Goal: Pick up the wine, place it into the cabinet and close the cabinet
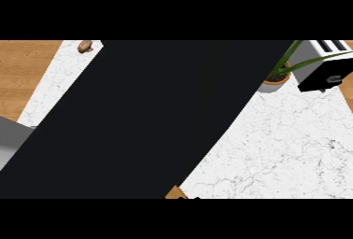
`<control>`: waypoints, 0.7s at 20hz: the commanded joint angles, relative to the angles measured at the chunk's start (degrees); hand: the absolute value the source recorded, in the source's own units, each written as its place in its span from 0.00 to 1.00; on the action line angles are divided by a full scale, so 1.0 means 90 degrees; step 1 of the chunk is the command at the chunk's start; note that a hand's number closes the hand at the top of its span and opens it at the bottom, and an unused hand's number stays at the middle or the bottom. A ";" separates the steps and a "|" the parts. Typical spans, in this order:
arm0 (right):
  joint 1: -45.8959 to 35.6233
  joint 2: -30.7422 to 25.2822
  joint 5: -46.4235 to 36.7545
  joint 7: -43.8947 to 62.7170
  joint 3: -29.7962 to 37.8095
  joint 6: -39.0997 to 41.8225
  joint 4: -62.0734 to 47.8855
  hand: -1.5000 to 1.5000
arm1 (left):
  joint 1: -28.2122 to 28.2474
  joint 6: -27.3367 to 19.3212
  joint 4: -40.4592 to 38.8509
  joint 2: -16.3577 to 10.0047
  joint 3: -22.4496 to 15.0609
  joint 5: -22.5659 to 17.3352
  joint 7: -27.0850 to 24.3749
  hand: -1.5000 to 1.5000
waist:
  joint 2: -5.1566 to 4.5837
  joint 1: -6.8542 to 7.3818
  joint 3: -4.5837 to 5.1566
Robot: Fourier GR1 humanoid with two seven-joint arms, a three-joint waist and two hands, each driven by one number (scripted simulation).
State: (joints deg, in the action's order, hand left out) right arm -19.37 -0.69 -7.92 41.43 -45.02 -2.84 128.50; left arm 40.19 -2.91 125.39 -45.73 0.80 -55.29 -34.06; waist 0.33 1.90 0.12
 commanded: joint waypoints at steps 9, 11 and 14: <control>-0.3222 0.0076 0.0966 -0.0560 0.1191 -0.1390 -0.3042 1.00 | 0.0378 0.0926 -0.0037 0.0201 0.0956 -0.0368 0.0472 0.00 | -0.0046 0.0014 -0.0009; -0.3659 0.0076 0.1016 -0.0690 0.1429 -0.1327 -0.3684 1.00 | 0.0108 0.0947 -0.0252 0.0211 0.0939 -0.0381 0.0567 0.00 | -0.0059 -0.0026 -0.0005; -0.3771 0.0076 0.0886 -0.0832 0.1633 -0.1274 -0.4027 1.00 | 0.0020 0.1004 -0.0171 -0.0002 0.1379 -0.0691 0.1039 0.00 | -0.0050 -0.0094 -0.0010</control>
State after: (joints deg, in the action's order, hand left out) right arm -48.58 0.00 -0.44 35.14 -33.30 -14.04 97.81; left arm 43.18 5.08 125.55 -44.12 9.79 -59.00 -28.32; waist -0.06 1.80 0.05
